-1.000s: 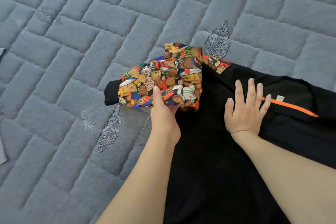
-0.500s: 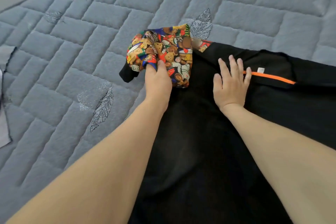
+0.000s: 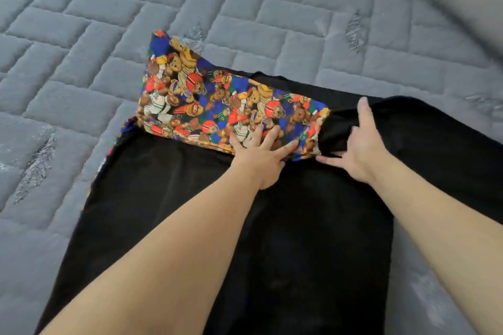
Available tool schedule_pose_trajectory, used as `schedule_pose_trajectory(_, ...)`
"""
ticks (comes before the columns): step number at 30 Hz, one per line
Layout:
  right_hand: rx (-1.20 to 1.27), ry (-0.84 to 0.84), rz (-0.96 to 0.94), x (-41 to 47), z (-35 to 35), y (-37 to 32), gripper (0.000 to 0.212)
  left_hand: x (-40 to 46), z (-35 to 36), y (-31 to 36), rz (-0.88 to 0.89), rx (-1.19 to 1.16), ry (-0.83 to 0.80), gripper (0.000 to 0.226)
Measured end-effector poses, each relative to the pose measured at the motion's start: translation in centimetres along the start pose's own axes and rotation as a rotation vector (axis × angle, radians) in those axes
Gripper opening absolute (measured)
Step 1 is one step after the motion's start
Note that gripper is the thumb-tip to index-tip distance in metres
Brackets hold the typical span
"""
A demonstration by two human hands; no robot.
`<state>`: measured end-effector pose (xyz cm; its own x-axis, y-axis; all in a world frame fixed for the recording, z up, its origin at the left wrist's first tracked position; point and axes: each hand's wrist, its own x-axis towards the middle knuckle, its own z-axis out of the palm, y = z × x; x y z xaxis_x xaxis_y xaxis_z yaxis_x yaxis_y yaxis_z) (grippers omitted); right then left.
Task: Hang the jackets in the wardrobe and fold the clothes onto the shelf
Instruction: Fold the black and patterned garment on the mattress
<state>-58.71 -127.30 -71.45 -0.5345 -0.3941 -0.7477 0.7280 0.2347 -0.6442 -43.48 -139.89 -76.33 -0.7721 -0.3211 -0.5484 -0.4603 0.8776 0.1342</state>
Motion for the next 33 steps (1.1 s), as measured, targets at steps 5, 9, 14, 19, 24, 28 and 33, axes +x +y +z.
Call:
schedule_pose_trajectory(5, -0.346, 0.27, -0.179, 2.7, 0.8, 0.2, 0.025, 0.6, 0.6, 1.0, -0.013, -0.115, 0.112, 0.058)
schedule_pose_trajectory(9, -0.638, 0.586, -0.34, 3.7, -3.6, -1.1, 0.023, 0.9, 0.0, 0.4, -0.211, -0.279, 0.199, 0.066)
schedule_pose_trajectory(14, -1.316, 0.613, -0.6, 5.0, -7.9, 0.1, 0.033, 2.9, -0.3, 0.9, -0.325, -0.332, -0.076, 0.097)
schedule_pose_trajectory(19, -1.384, 0.747, -0.813, 7.6, -8.5, 3.3, 0.029, 4.0, 0.3, 1.0, -0.357, -0.364, -0.103, 0.099)
schedule_pose_trajectory(24, -1.387, 0.739, -0.844, 8.6, -8.8, 3.8, 0.029, 4.3, 0.2, 1.2, -0.377, -0.338, -0.15, 0.102)
schedule_pose_trajectory(28, -1.387, 0.711, -0.808, 8.6, -8.5, 3.5, 0.031, 4.4, -0.3, 1.4, -0.388, -0.336, -0.181, 0.105)
schedule_pose_trajectory(33, -1.389, 0.704, -0.811, 9.1, -8.9, 3.9, 0.032, 4.4, -0.1, 1.7, -0.382, -0.332, -0.164, 0.108)
